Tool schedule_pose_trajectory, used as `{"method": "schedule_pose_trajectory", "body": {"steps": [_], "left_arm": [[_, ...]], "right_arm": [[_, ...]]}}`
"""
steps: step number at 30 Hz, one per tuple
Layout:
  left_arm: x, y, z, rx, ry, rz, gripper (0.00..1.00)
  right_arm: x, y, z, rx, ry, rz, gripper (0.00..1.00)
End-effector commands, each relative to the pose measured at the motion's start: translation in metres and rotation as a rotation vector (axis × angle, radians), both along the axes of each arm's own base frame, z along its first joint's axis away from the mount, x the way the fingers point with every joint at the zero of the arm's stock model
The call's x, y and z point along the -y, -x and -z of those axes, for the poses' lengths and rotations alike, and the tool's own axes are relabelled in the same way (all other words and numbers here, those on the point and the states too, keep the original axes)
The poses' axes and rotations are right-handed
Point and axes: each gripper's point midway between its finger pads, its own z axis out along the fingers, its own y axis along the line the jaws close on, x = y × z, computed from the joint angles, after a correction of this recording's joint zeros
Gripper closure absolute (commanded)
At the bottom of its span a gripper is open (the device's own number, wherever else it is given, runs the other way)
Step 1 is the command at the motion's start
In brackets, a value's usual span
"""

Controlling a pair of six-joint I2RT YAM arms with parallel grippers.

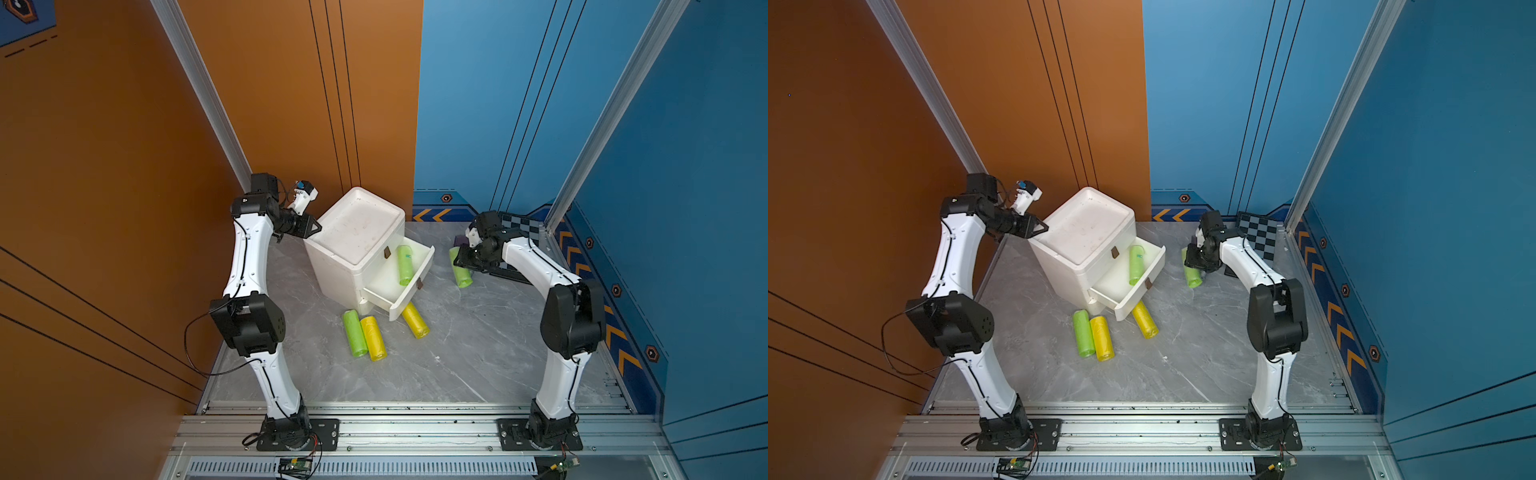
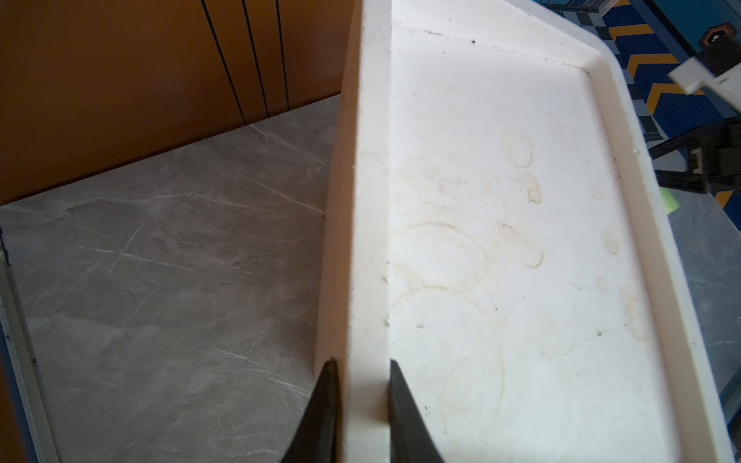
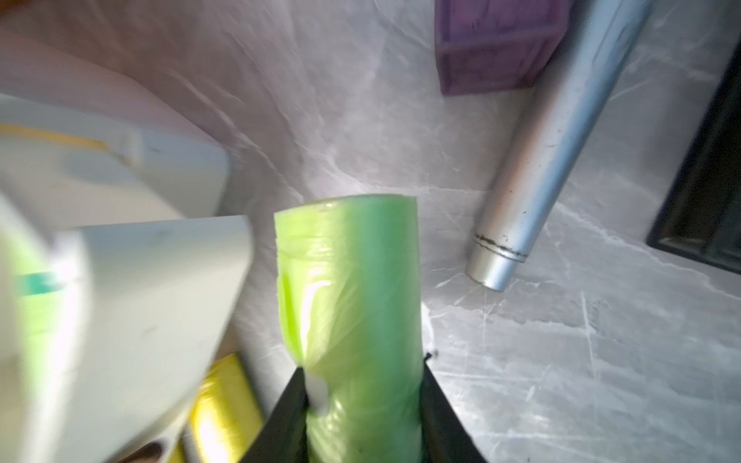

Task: Sort the rolls of trash bags by color and place them into the drawer
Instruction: Pick up the roll of trash bags from the center of the board, then place the roll of trash bags in the drawer.

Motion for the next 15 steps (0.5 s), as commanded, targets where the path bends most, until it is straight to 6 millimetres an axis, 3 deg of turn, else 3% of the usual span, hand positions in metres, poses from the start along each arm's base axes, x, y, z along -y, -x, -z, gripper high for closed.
{"method": "schedule_pose_trajectory", "body": {"steps": [1,5,9,15], "left_arm": [[0.002,0.009,-0.021,-0.015,0.112,-0.049,1.0],[0.005,0.009,-0.024,-0.012,0.122,-0.043,1.0],[0.009,0.01,-0.025,-0.012,0.13,-0.035,1.0],[0.01,0.011,-0.032,0.007,0.128,-0.03,1.0]], "right_arm": [[-0.014,0.017,-0.068,0.034,-0.206,0.071,0.69],[-0.042,0.03,-0.101,-0.005,-0.393,0.131,0.68],[-0.086,0.032,-0.121,-0.017,-0.582,0.169,0.66],[-0.132,0.022,-0.109,-0.05,-0.667,0.186,0.66]]}}
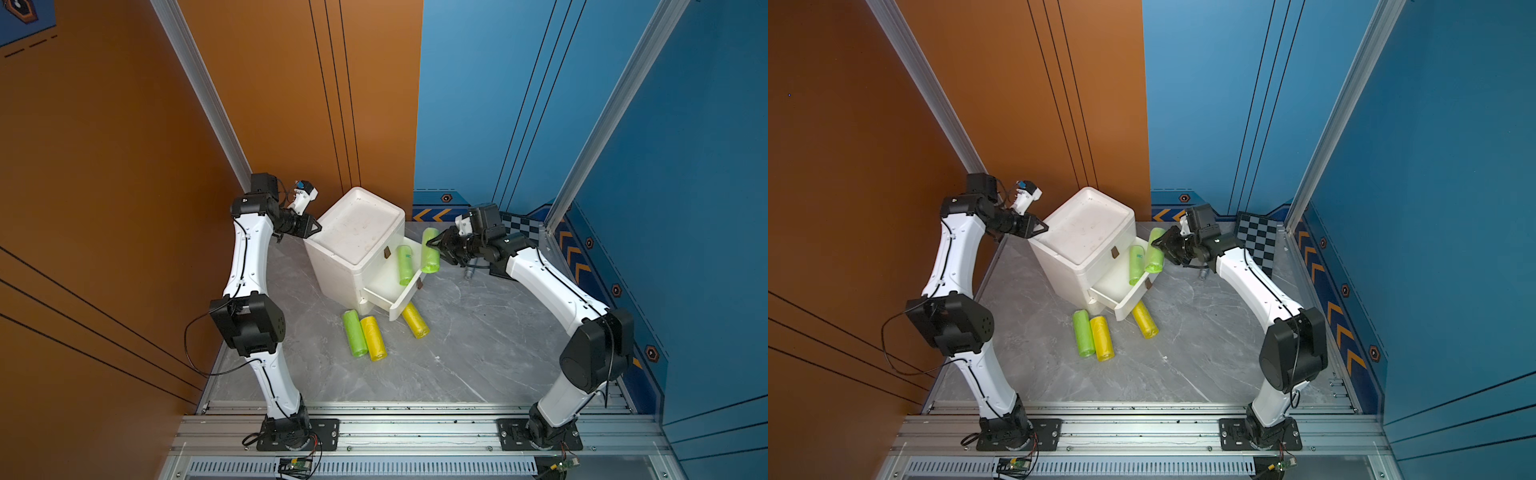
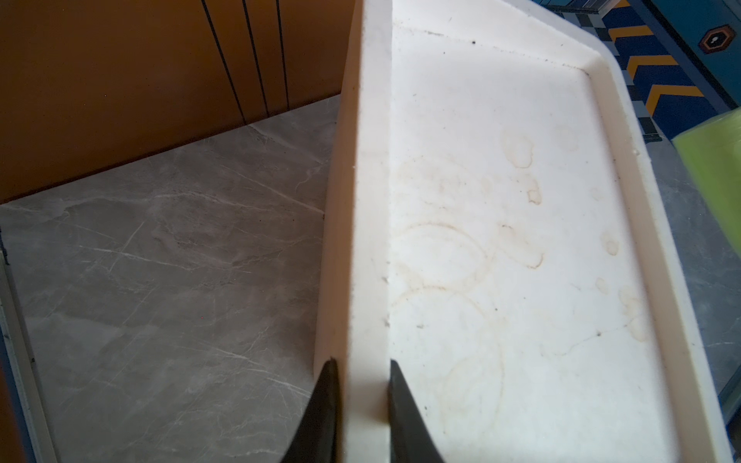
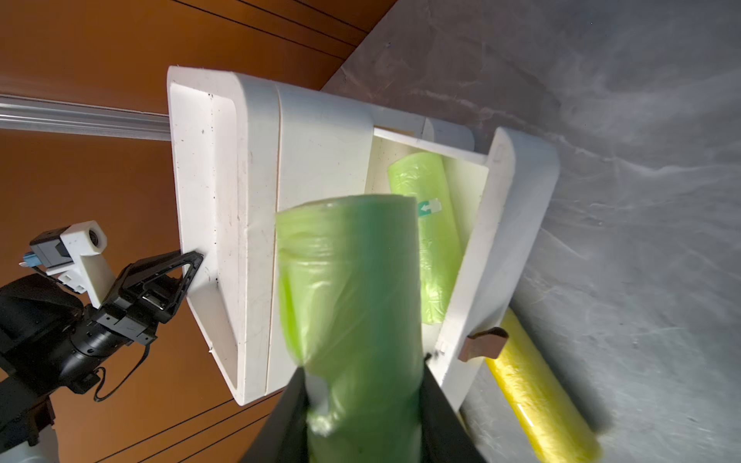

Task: Sort the rolls of trash bags by color and place them into the drawer
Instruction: Place the roll of trash bags in the drawer.

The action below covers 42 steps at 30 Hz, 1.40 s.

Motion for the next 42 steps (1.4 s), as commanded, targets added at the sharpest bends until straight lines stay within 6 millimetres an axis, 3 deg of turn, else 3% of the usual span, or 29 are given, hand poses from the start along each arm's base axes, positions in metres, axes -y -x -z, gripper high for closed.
{"method": "schedule_pose_trajectory", "body": {"steps": [1,7,17,24,32,42], "left_arm": [[0.009,0.011,-0.033,0.012,0.126,-0.028,1.0],[0.007,0.012,-0.032,0.009,0.133,-0.03,1.0],[0.002,0.009,-0.028,0.001,0.15,-0.031,1.0],[-0.001,0.008,-0.025,-0.006,0.162,-0.035,1.0],[-0.002,0.008,-0.026,-0.006,0.169,-0.035,1.0],[0.0,0.01,-0.029,-0.003,0.172,-0.035,1.0]], "right_arm": [[-0.028,-0.016,-0.011,0.004,-0.115,0.033,0.66],[-0.062,-0.02,0.014,-0.041,-0.101,0.008,0.66],[-0.091,-0.018,0.043,-0.098,-0.084,0.009,0.64],[-0.102,-0.012,0.05,-0.123,-0.079,-0.002,0.4],[-0.104,-0.005,0.039,-0.105,-0.083,-0.022,0.36],[-0.079,0.004,0.031,-0.005,0.021,-0.084,0.36]]}}
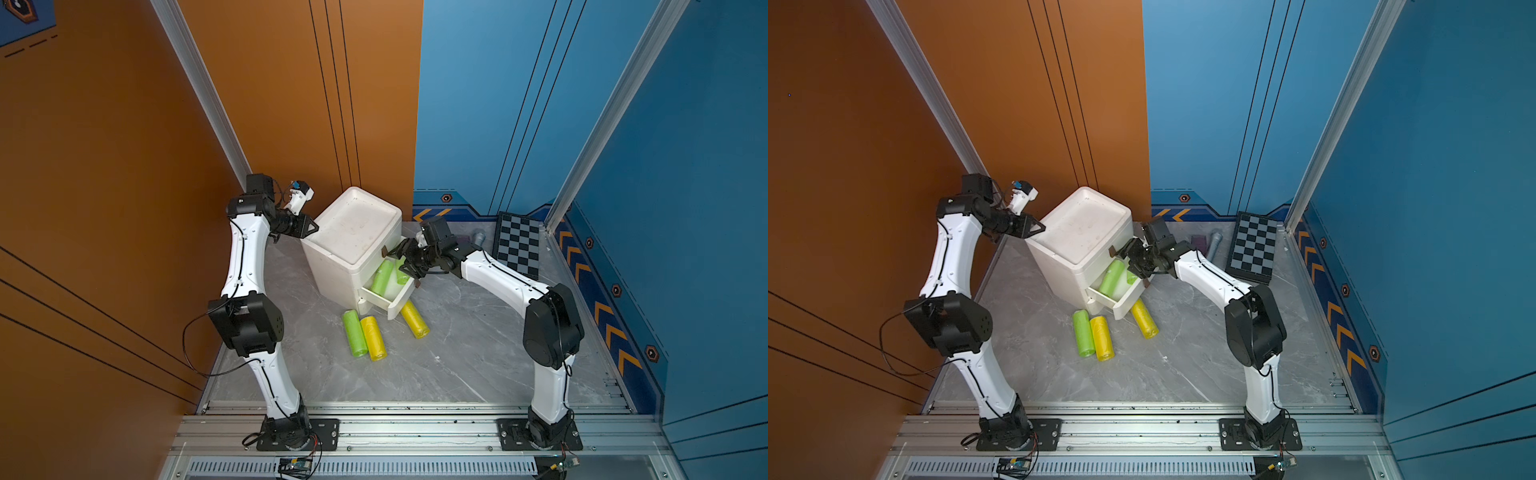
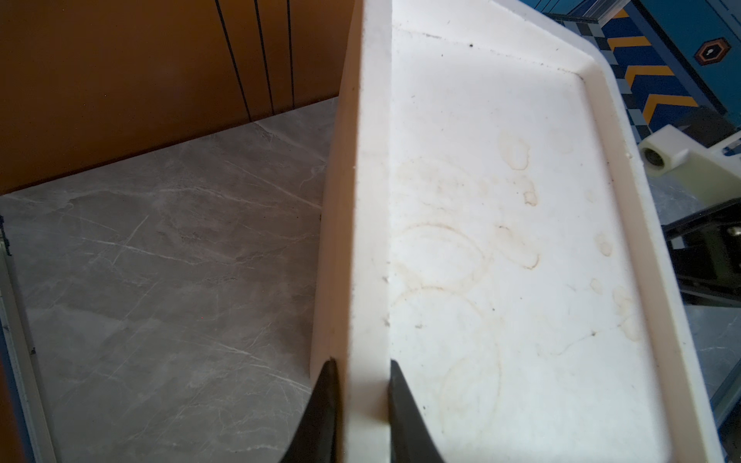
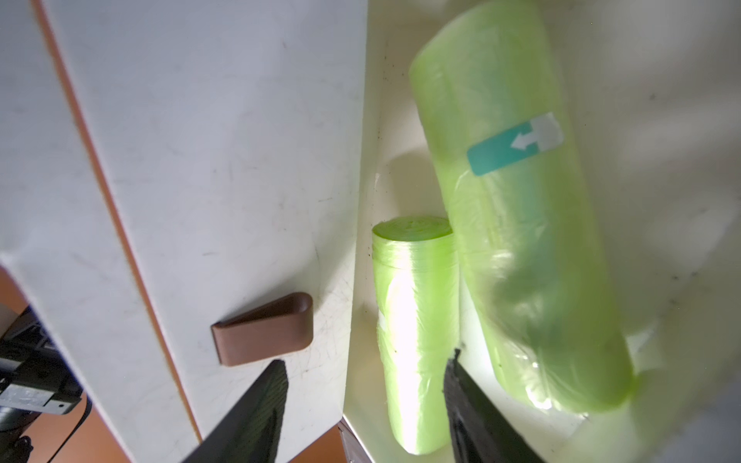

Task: Sort the rolls of trash bags by color and place them into the drawer
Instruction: Place the roll of trash bags in the drawer, then pick up the roll of trash bags from the center of the board.

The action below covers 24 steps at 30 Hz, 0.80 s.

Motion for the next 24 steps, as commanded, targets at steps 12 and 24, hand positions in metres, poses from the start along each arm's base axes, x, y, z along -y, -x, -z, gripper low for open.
{"method": "schedule_pose_trajectory", "body": {"steps": [12,24], "left_arm": [[0.011,0.014,-0.033,0.005,0.148,-0.026,1.0],[0.017,0.018,-0.043,0.02,0.147,-0.031,1.0]], "right_arm": [[-0.025,0.144,-0.008,0.357,0.447,-0.542,0.34],[-0.064,0.191,0.052,0.408,0.659,-0.659,0.32]]}}
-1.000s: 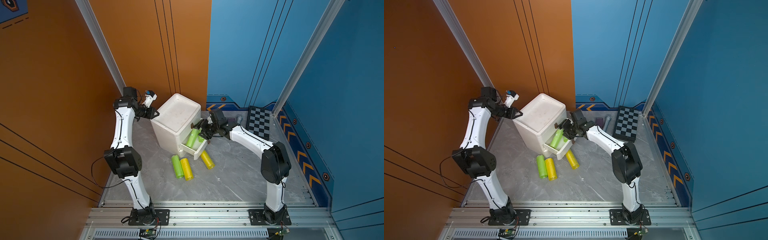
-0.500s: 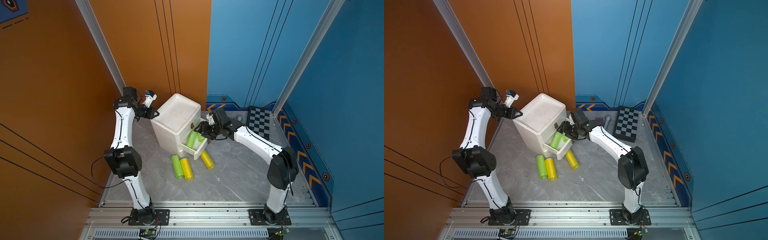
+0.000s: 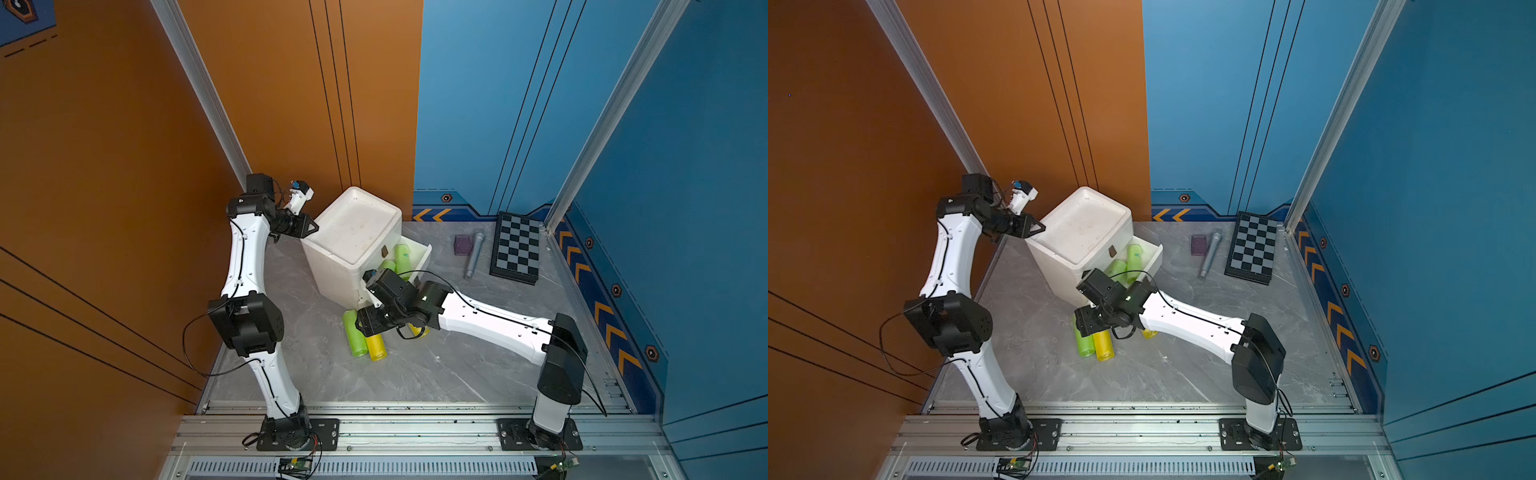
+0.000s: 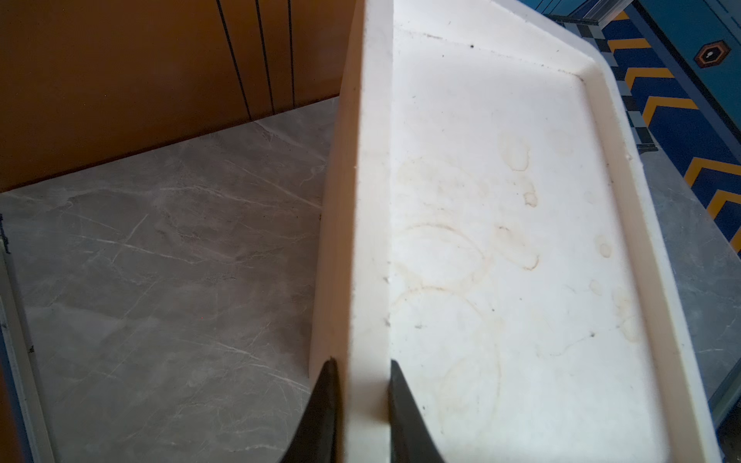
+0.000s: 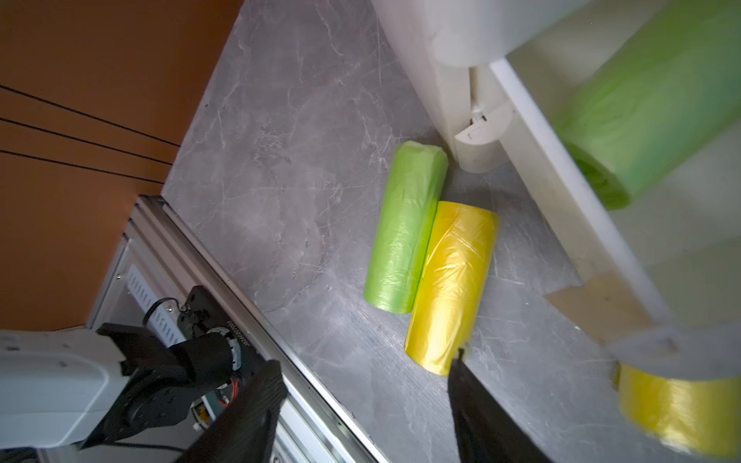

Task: Sort the rolls of trash bags by color and place them into the drawer
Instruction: Pick up the roll of trash bags from the center of the board.

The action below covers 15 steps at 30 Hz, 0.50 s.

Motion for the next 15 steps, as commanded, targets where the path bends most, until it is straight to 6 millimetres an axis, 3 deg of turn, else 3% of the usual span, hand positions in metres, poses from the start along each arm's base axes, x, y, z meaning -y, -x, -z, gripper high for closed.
{"method": "schedule_pose_trajectory", "body": {"steps": [1,8,15], "left_arm": [[0.016,0.019,-0.045,0.026,0.143,-0.028,1.0],[0.014,0.025,-0.048,0.031,0.137,-0.036,1.0],[0.013,0.03,-0.051,0.035,0.144,-0.037,1.0]], "right_arm": [[0.012,-0.002,0.037,0.05,0.155,0.015,0.32],[-0.001,0.001,0.069,0.037,0.214,0.006,0.31],[-0.014,-0.009,0.081,0.072,0.23,0.014,0.3]]}}
